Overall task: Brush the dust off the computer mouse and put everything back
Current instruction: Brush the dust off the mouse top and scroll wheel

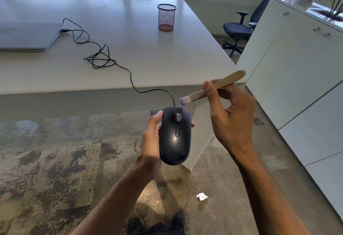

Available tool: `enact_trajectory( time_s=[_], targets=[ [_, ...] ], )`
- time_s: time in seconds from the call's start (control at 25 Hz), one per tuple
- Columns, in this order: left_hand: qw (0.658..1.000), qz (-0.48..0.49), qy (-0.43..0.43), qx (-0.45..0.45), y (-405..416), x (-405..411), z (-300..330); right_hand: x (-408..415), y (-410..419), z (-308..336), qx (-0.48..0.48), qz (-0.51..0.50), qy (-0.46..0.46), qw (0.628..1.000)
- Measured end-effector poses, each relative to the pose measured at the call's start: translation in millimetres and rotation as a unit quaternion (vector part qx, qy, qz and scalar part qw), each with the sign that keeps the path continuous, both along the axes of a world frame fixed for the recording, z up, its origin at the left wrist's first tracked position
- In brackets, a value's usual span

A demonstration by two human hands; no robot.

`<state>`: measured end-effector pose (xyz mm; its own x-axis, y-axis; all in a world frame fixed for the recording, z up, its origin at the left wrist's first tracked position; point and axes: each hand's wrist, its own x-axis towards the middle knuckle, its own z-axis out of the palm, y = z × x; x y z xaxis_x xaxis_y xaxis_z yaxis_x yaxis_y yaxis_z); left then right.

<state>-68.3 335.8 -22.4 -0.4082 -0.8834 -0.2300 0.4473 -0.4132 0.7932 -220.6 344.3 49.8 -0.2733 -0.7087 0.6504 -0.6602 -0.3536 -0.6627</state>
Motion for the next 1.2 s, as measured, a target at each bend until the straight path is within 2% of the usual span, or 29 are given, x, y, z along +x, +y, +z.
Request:
enact_trajectory(
  time_s=[0.24, 0.44, 0.68, 1.08, 1.2],
  targets=[
    [0.999, 0.005, -0.038, 0.003, -0.4, -1.7, -2.2, 13.6, 11.4, -8.6, -0.036, 0.069, 0.044, 0.996],
    [0.996, 0.066, -0.050, 0.044, -1.6, -2.9, -2.6, 18.0, 20.1, -16.9, -0.018, 0.117, 0.058, 0.991],
    [0.993, 0.076, -0.025, 0.088, -7.9, -2.9, -6.9, 20.6, 28.1, -23.8, 0.015, 0.185, 0.037, 0.982],
    [0.985, 0.076, 0.046, 0.147, -6.8, -4.4, 0.1, 15.3, 40.5, -26.7, 0.026, 0.209, 0.023, 0.977],
    [0.985, 0.077, 0.059, 0.141, -9.1, -3.3, -2.0, 13.0, 44.3, -26.0, 0.035, 0.222, 0.015, 0.974]
  ],
)
